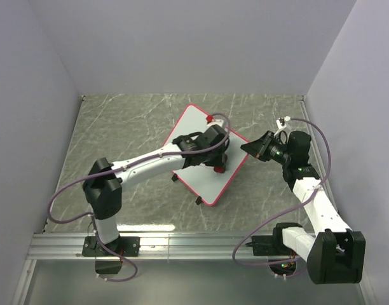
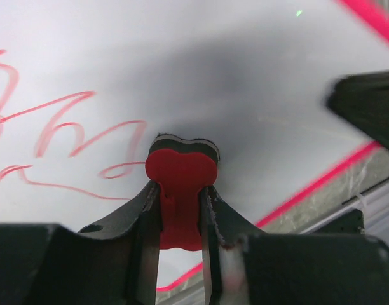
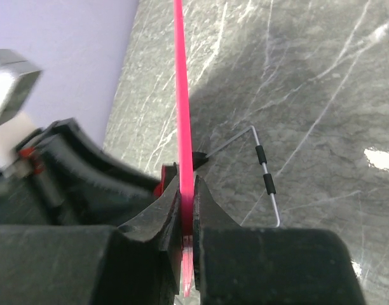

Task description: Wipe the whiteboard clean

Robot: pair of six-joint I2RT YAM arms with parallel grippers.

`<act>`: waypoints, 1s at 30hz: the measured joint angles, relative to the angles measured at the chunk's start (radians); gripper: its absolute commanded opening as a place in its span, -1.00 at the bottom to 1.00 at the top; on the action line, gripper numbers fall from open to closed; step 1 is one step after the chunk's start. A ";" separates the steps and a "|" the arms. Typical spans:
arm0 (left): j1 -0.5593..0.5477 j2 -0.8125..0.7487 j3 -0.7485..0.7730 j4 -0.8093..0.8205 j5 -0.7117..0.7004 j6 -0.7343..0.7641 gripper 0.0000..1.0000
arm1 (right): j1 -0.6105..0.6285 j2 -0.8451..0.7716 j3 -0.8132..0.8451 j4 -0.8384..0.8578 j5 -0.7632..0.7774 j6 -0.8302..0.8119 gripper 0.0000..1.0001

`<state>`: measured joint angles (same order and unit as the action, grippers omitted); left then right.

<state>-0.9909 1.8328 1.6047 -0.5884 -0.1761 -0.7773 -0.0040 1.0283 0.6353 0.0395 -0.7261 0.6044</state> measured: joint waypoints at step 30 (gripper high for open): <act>0.029 -0.089 -0.232 0.296 -0.001 -0.042 -0.99 | 0.038 0.041 0.064 -0.061 0.072 -0.014 -1.00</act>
<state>-0.9619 1.7439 1.3724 -0.2928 -0.1772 -0.8196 0.0341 1.0695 0.6991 -0.0212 -0.6544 0.5900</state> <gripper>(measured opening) 0.296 0.104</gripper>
